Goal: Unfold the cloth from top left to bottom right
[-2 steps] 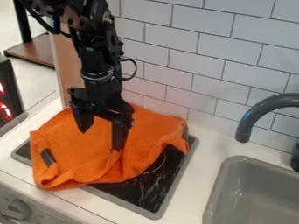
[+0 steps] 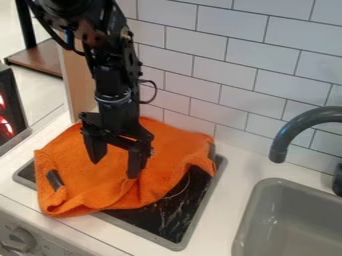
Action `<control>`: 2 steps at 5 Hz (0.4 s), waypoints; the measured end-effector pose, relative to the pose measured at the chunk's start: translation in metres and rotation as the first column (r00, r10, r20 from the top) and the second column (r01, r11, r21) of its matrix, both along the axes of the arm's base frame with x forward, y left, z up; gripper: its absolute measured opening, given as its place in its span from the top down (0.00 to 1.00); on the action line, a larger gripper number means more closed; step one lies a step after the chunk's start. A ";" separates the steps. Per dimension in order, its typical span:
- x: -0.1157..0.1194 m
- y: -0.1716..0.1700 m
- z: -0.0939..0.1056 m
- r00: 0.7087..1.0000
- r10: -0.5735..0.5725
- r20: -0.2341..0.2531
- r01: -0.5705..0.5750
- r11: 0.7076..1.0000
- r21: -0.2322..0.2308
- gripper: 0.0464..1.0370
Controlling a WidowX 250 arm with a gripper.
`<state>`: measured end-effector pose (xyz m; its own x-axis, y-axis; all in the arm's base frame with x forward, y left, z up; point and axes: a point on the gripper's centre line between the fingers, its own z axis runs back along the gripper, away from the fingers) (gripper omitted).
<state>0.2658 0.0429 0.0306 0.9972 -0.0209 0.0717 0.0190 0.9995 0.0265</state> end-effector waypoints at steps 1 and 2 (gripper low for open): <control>0.007 0.000 -0.007 1.000 0.016 -0.016 -0.016 1.000 -0.008 0.04; 0.017 0.000 -0.012 0.999 0.024 -0.021 -0.025 1.000 -0.014 0.04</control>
<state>0.2827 0.0431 0.0181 0.9987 0.0046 0.0510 -0.0052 0.9999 0.0117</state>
